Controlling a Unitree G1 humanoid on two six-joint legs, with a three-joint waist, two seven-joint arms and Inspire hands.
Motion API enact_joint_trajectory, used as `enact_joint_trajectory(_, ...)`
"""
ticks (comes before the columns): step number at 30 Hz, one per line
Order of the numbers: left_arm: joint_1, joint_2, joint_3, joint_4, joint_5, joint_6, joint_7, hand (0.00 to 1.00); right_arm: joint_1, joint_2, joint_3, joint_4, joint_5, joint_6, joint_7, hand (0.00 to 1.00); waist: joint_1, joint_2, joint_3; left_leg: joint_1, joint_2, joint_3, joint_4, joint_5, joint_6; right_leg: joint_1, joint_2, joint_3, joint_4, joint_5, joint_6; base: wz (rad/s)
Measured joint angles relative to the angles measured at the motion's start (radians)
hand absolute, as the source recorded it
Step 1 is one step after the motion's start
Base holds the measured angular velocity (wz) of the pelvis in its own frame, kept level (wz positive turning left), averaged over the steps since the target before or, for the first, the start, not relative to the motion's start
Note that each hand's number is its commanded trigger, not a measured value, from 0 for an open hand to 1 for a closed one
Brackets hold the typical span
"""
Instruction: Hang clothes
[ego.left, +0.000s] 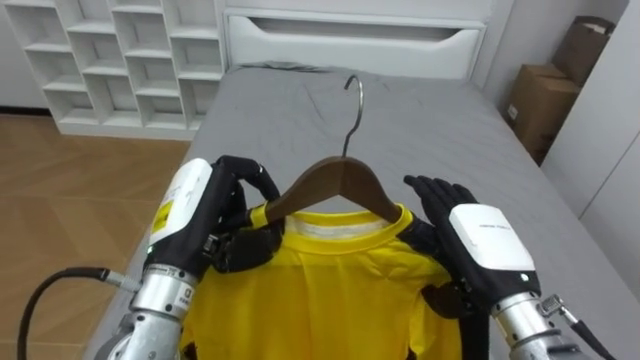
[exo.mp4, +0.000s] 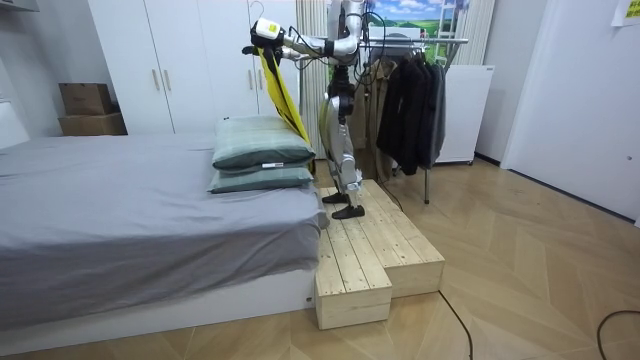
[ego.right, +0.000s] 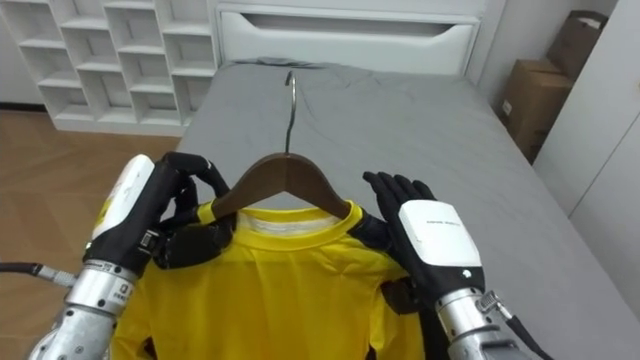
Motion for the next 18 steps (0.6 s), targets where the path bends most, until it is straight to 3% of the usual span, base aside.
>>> enact_joint_trajectory(11,0.000,-0.001,0.000,-0.027,0.030,0.006,-0.018,1.00,-0.019,0.015,0.000,0.040,-0.006,0.011,0.000,0.00,0.004,-0.003,-0.0021,-0.003,0.000,-0.008,0.003,0.000,0.000,0.001,0.000,-0.006,-0.001,0.000,0.000,0.01)
enact_joint_trajectory(18,0.000,-0.011,-0.002,-0.034,0.059,0.012,-0.045,1.00,-0.081,0.050,-0.001,0.129,-0.023,0.030,0.000,0.00,0.003,-0.006,-0.0042,0.000,0.000,-0.008,0.003,0.000,0.000,0.002,0.000,-0.003,-0.001,0.000,0.000,0.00)
